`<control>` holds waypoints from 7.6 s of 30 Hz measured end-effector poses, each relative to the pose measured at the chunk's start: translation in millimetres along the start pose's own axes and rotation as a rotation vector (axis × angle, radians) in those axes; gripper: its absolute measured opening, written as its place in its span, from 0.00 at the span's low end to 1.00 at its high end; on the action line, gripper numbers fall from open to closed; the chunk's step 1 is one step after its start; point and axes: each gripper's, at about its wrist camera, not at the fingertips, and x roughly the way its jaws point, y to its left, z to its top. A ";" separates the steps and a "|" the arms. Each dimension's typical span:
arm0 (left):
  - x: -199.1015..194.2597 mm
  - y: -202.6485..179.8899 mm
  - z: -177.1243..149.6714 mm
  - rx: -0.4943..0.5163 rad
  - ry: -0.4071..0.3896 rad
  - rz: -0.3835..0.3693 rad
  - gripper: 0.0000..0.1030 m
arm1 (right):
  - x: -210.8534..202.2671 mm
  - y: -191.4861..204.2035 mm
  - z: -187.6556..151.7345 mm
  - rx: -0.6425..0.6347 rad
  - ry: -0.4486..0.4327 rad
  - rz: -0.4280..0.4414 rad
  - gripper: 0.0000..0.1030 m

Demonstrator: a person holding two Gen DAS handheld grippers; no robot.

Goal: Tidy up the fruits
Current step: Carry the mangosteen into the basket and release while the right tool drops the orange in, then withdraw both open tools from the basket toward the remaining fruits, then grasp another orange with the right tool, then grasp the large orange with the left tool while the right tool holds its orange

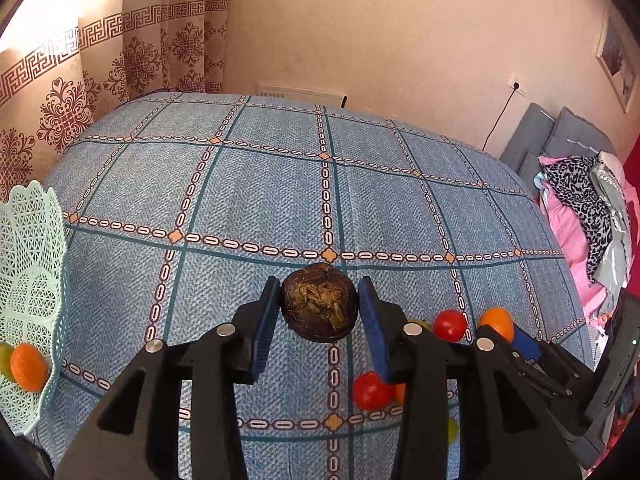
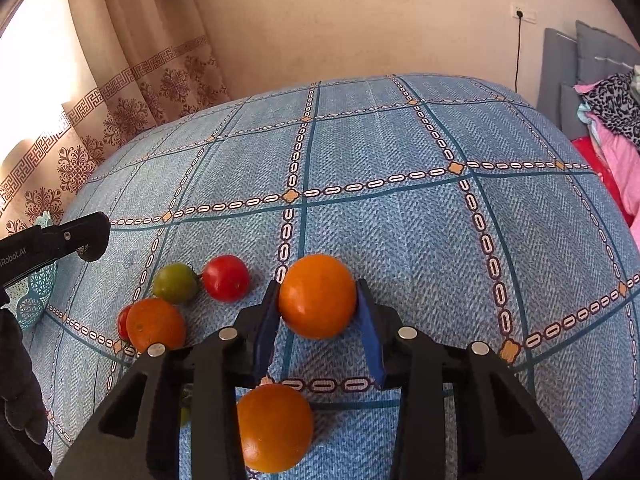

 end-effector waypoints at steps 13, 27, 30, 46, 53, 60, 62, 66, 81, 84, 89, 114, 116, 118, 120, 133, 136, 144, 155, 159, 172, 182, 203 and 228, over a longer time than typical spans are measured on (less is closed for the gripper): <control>-32.4 9.8 7.6 -0.023 -0.095 0.061 0.40 | -32.1 -4.7 -3.0 0.017 -0.100 0.021 0.36; -94.7 50.5 22.0 -0.088 -0.277 0.215 0.40 | -77.5 17.1 -4.0 -0.016 -0.208 0.100 0.36; -107.5 62.3 21.5 -0.096 -0.305 0.258 0.40 | -82.7 32.5 -0.1 -0.046 -0.217 0.110 0.36; -165.4 162.5 2.9 -0.178 -0.370 0.378 0.40 | -106.3 151.7 23.3 -0.177 -0.240 0.298 0.36; -169.9 198.5 -15.3 -0.201 -0.362 0.421 0.40 | -96.6 215.7 15.2 -0.236 -0.200 0.394 0.36; -160.7 227.8 -29.5 -0.247 -0.336 0.435 0.40 | -79.1 262.4 7.7 -0.279 -0.155 0.451 0.36; -157.4 231.1 -28.4 -0.249 -0.328 0.431 0.40 | -73.9 272.6 6.1 -0.286 -0.142 0.465 0.36; -162.5 230.6 -27.5 -0.244 -0.353 0.467 0.40 | -61.3 288.0 2.4 -0.299 -0.112 0.490 0.36; -163.3 238.0 -25.8 -0.288 -0.367 0.468 0.69 | -28.3 293.4 -11.5 -0.321 -0.027 0.503 0.37; -162.5 236.7 -25.8 -0.288 -0.368 0.462 0.72 | -28.4 292.1 -10.8 -0.316 -0.036 0.496 0.38; -163.8 231.5 -25.9 -0.278 -0.387 0.461 0.84 | -31.3 283.6 -11.8 -0.296 -0.046 0.479 0.39; -171.6 186.2 -26.2 -0.179 -0.437 0.398 0.94 | -85.0 214.3 16.5 -0.214 -0.186 0.277 0.53; -172.3 182.5 -26.5 -0.171 -0.438 0.393 0.94 | -88.6 200.9 14.0 -0.227 -0.192 0.240 0.53; -173.1 177.5 -26.9 -0.161 -0.441 0.387 0.94 | -91.3 184.6 10.5 -0.233 -0.199 0.199 0.53; -173.1 172.0 -27.1 -0.150 -0.441 0.380 0.94 | -92.5 164.8 6.3 -0.222 -0.196 0.168 0.53; -151.6 119.6 -33.8 -0.022 -0.388 0.312 0.94 | -82.9 54.4 -11.1 -0.060 -0.150 0.047 0.53; -143.8 105.2 -37.9 0.010 -0.363 0.276 0.94 | -80.8 44.0 -15.0 -0.054 -0.138 0.034 0.53; -117.6 68.8 -51.3 0.060 -0.265 0.137 0.94 | -67.1 25.8 -34.6 -0.059 -0.063 0.026 0.53; -86.4 17.1 -65.3 0.159 -0.173 0.110 0.94 | -48.4 18.9 -49.5 -0.071 -0.001 0.009 0.53; -76.4 2.4 -67.5 0.179 -0.145 0.096 0.94 | -40.1 16.4 -50.5 -0.066 0.019 0.002 0.53; -42.7 -38.7 -77.7 0.272 -0.083 0.048 0.94 | -32.4 20.2 -49.7 -0.100 0.021 -0.023 0.35; -16.2 -73.4 -79.2 0.411 -0.070 0.048 0.86 | -40.0 -5.1 -39.5 -0.015 -0.006 -0.046 0.35; 14.5 -88.2 -86.6 0.455 -0.031 0.001 0.39 | -42.6 -1.2 -40.2 -0.013 -0.016 -0.036 0.35; -42.4 -44.6 -64.6 0.241 -0.078 -0.083 0.37 | -53.7 -4.4 -40.4 -0.012 -0.056 0.003 0.35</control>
